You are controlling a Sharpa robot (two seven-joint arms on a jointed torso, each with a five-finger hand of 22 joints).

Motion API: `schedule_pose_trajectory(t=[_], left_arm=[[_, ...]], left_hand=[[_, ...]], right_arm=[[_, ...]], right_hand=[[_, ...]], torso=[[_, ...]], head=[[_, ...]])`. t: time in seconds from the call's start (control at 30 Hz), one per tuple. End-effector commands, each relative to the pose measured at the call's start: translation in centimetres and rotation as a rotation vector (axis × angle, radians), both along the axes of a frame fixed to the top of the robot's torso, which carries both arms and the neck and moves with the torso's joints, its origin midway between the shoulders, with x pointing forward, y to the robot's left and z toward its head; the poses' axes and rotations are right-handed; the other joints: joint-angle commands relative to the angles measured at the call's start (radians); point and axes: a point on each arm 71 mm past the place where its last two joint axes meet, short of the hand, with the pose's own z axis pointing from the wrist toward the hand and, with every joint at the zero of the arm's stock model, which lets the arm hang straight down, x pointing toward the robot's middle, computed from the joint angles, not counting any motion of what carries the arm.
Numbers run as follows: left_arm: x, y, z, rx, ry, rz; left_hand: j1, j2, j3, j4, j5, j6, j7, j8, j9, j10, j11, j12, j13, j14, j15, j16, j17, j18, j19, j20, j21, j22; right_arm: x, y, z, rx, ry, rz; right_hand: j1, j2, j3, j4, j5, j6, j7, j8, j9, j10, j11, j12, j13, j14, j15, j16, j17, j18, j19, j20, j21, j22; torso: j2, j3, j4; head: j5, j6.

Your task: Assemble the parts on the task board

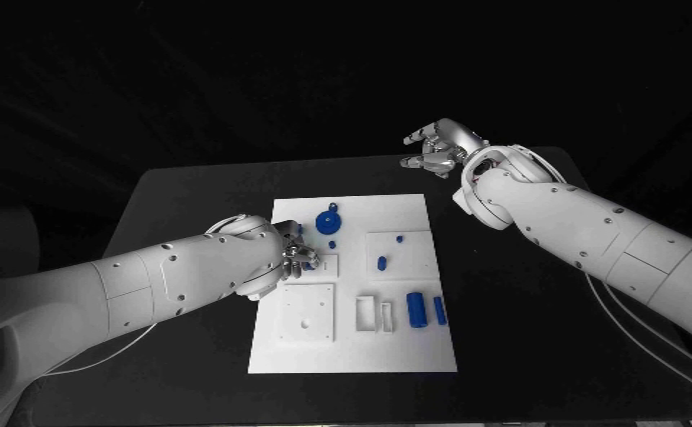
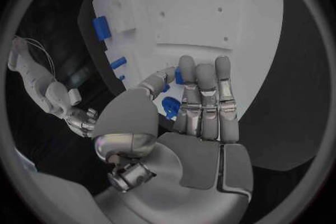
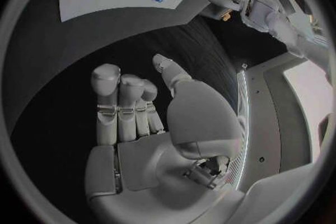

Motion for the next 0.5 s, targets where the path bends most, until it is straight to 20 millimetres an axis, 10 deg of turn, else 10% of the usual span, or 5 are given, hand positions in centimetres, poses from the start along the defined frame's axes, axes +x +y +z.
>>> schedule_pose_trajectory(t=[0.03,0.5], left_arm=[[-0.14,0.31,-0.5,0.026,0.022,-0.009],[0.0,0.67,-0.55,0.034,0.025,-0.003]], left_hand=[[0.014,0.001,0.053,-0.048,0.0,0.103,-0.096,0.004,0.001,0.005,-0.001,0.0,0.002,0.005,0.0,0.002,0.002,-0.017,0.009,0.001,-0.004,0.019],[0.012,0.003,0.053,-0.048,0.0,0.106,-0.097,0.011,-0.001,0.01,-0.001,0.001,0.003,0.008,0.0,0.003,0.004,-0.016,0.012,0.001,-0.005,0.019]], right_arm=[[-0.01,0.15,-0.06,-0.005,0.009,0.01],[0.03,0.07,-0.13,-0.013,0.01,0.003]], right_hand=[[-0.008,0.0,0.003,-0.002,0.003,0.007,-0.002,0.0,0.002,0.002,-0.003,0.003,0.001,0.003,0.0,-0.007,0.0,0.015,0.055,0.001,-0.003,0.074],[-0.01,0.002,0.003,-0.004,0.005,0.011,-0.002,0.0,0.002,0.002,-0.004,0.002,0.001,0.003,0.0,-0.008,0.0,0.015,0.055,0.001,-0.005,0.073]], torso=[[0.0,0.0,0.0004],[0.0,-0.001,0.0004]], head=[[-0.001,0.0],[-0.003,-0.005]])
